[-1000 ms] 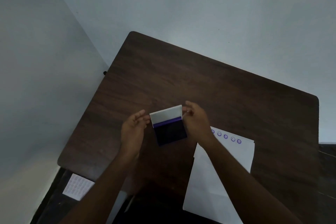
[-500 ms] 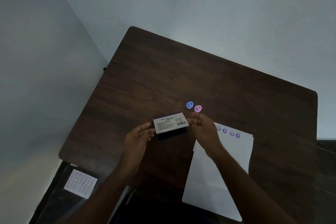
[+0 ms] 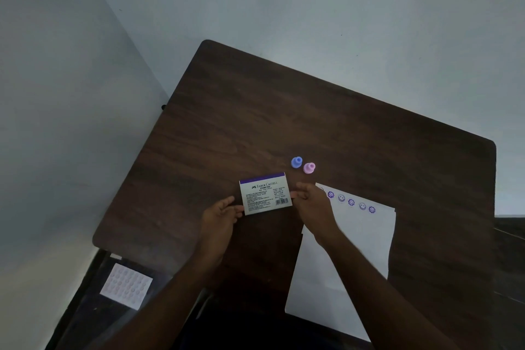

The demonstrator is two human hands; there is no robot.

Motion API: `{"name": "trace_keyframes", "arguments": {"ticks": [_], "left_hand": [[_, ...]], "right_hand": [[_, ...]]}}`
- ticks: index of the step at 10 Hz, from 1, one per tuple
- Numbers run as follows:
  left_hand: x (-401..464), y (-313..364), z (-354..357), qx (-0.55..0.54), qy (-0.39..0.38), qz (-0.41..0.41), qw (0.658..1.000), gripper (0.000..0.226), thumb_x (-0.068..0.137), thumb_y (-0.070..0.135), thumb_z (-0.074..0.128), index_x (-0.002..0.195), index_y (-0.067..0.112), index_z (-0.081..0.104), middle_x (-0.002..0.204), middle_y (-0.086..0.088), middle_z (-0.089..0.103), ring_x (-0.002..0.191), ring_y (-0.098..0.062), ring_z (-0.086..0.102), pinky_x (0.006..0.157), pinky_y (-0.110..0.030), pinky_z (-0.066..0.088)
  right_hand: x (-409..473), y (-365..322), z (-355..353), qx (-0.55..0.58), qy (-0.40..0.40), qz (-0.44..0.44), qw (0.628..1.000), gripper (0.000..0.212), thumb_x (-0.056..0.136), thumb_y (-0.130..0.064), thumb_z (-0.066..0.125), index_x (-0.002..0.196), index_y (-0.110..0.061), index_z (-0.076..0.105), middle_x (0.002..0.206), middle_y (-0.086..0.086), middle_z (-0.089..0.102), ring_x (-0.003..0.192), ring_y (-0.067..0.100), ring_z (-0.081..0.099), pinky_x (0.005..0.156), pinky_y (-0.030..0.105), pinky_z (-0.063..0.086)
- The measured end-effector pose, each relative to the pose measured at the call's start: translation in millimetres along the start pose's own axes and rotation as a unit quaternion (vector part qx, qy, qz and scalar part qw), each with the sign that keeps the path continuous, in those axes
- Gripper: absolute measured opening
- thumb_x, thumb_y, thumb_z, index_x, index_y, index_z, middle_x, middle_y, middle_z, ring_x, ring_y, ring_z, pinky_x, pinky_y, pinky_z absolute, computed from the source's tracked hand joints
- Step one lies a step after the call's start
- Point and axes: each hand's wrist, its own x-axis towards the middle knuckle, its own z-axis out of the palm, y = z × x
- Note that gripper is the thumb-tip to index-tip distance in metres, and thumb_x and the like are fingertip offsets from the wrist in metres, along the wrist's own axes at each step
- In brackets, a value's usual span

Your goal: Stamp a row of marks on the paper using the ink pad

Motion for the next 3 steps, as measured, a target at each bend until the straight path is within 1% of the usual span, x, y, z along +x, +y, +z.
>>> {"name": "trace_keyframes", "arguments": {"ticks": [1, 2, 3], "left_hand": [[0.0, 1.7, 0.5, 0.002, 0.002, 0.0, 1.0, 0.035, 0.094, 0.0, 0.044, 0.128, 0.005, 0.053, 0.094, -0.003, 0.071, 0.085, -0.014, 0.065, 0.078, -0.025, 0.051], [0.4, 1.5, 1.2, 0.025, 0.004, 0.019, 0.999, 0.036, 0.093, 0.0, 0.045, 0.128, 0.006, 0.053, 0.098, -0.004, 0.069, 0.087, -0.015, 0.063, 0.078, -0.026, 0.049], [-0.8, 5.2, -0.5, 0.095, 0.038, 0.067, 0.993, 0.041, 0.086, -0.001, 0.055, 0.126, 0.01, 0.056, 0.108, -0.004, 0.065, 0.092, -0.015, 0.061, 0.077, -0.021, 0.046]], "right_hand": [[1.9, 1.7, 2.5, -0.023, 0.0, -0.009, 1.0, 0.033, 0.092, -0.014, 0.056, 0.124, -0.01, 0.054, 0.124, 0.009, 0.061, 0.112, 0.02, 0.057, 0.093, 0.032, 0.05], [2.4, 5.7, 5.3, -0.095, -0.006, -0.054, 0.994, 0.034, 0.088, -0.01, 0.06, 0.122, -0.01, 0.056, 0.122, 0.01, 0.062, 0.11, 0.021, 0.058, 0.087, 0.021, 0.046], [3.1, 11.6, 9.5, -0.129, 0.027, -0.095, 0.987, 0.021, 0.087, -0.011, 0.06, 0.107, -0.015, 0.064, 0.11, 0.006, 0.068, 0.1, 0.017, 0.062, 0.07, 0.005, 0.036]]}}
